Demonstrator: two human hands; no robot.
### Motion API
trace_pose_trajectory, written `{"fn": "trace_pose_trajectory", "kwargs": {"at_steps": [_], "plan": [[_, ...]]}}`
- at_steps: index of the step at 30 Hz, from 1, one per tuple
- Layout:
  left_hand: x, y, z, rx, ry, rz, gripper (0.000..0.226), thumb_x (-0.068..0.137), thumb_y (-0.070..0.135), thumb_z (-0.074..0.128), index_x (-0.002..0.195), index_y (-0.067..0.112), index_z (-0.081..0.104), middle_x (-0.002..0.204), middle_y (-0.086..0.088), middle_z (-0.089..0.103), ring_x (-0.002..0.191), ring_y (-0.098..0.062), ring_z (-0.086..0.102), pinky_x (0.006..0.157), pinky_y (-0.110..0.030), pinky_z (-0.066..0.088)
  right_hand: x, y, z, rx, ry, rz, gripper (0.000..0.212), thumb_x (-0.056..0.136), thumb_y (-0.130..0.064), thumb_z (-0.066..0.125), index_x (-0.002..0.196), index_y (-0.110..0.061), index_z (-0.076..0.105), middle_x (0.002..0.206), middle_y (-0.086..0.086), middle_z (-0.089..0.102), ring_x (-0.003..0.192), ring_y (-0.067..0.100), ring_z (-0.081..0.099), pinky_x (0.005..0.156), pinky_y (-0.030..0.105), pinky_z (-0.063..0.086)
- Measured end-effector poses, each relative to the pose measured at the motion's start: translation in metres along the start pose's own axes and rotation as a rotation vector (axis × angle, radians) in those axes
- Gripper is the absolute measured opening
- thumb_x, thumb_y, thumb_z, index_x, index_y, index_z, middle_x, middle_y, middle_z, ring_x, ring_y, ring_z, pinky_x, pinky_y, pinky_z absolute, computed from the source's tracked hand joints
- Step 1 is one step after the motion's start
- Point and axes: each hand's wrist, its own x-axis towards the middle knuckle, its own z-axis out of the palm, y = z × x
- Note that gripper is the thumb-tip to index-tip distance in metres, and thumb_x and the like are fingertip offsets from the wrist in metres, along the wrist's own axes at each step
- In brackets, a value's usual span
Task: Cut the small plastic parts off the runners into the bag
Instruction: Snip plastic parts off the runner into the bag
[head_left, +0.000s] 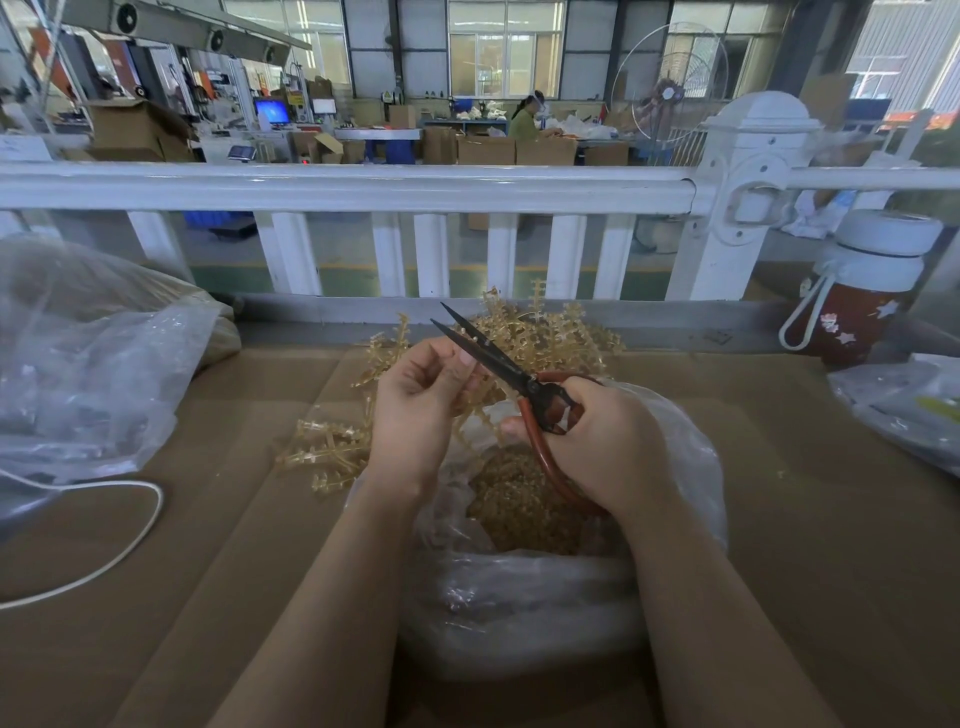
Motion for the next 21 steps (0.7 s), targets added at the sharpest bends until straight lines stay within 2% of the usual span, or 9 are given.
{"fn": "trace_pose_trajectory", "kwargs": {"at_steps": [4,8,12,14,16,21], "plan": [[0.0012,-0.0015,-0.0007,-0.003,0.026,-0.019,0.018,0.096,0.003,0.058,0.083,0.012,0.067,0.067,0.004,0.061,0.063,-0.007,0.053,0.062,-0.016,0.047,-0.0002,0.0008,0.0005,-0.011,0.007,-0.005,0.047,0.073,-0.077,0.067,0.096,-0.036,0.071,0.066,-0.032,0.051,0.066,-0.016,0.048,0.054,0.004,0.031],[0.0021,-0.0018,0.0003,-0.043,0.042,-0.023,0.011,0.096,0.001,0.058,0.089,0.006,0.065,0.067,0.004,0.066,0.063,-0.006,0.059,0.062,-0.016,0.049,-0.0006,-0.0004,-0.0001,-0.037,0.014,-0.008,0.055,0.072,-0.081,0.063,0.102,-0.036,0.072,0.068,-0.032,0.05,0.065,-0.019,0.045,0.054,0.003,0.033],[0.0012,-0.0011,0.0004,-0.02,0.009,-0.028,0.016,0.095,-0.002,0.058,0.089,0.008,0.069,0.07,0.005,0.072,0.064,-0.004,0.065,0.063,-0.015,0.051,-0.0016,-0.0004,-0.0019,-0.029,0.012,-0.001,0.059,0.069,-0.086,0.056,0.101,-0.038,0.068,0.069,-0.034,0.048,0.066,-0.02,0.045,0.058,0.002,0.038],[0.001,-0.0009,-0.0001,-0.02,-0.002,-0.037,0.017,0.094,-0.004,0.058,0.089,0.008,0.069,0.07,0.005,0.072,0.064,-0.005,0.065,0.063,-0.016,0.051,-0.0019,-0.0005,-0.0024,-0.048,0.013,-0.006,0.055,0.071,-0.084,0.059,0.099,-0.038,0.066,0.07,-0.032,0.05,0.066,-0.018,0.046,0.053,0.005,0.034],[0.0012,-0.0012,-0.0009,-0.02,0.0,-0.043,0.019,0.094,-0.004,0.058,0.087,0.009,0.07,0.069,0.005,0.071,0.063,-0.005,0.064,0.063,-0.016,0.05,-0.0023,0.0005,-0.0021,-0.07,0.014,-0.018,0.053,0.073,-0.082,0.06,0.097,-0.036,0.065,0.073,-0.025,0.055,0.068,-0.015,0.047,0.055,0.005,0.029],[0.0027,-0.0017,-0.0037,-0.004,0.006,-0.05,0.018,0.092,-0.005,0.06,0.086,0.008,0.071,0.067,0.004,0.07,0.062,-0.005,0.063,0.062,-0.016,0.05,-0.0028,0.0004,-0.0015,-0.062,0.017,-0.029,0.057,0.071,-0.085,0.055,0.096,-0.034,0.065,0.075,-0.022,0.058,0.069,-0.015,0.048,0.056,0.005,0.03]]}}
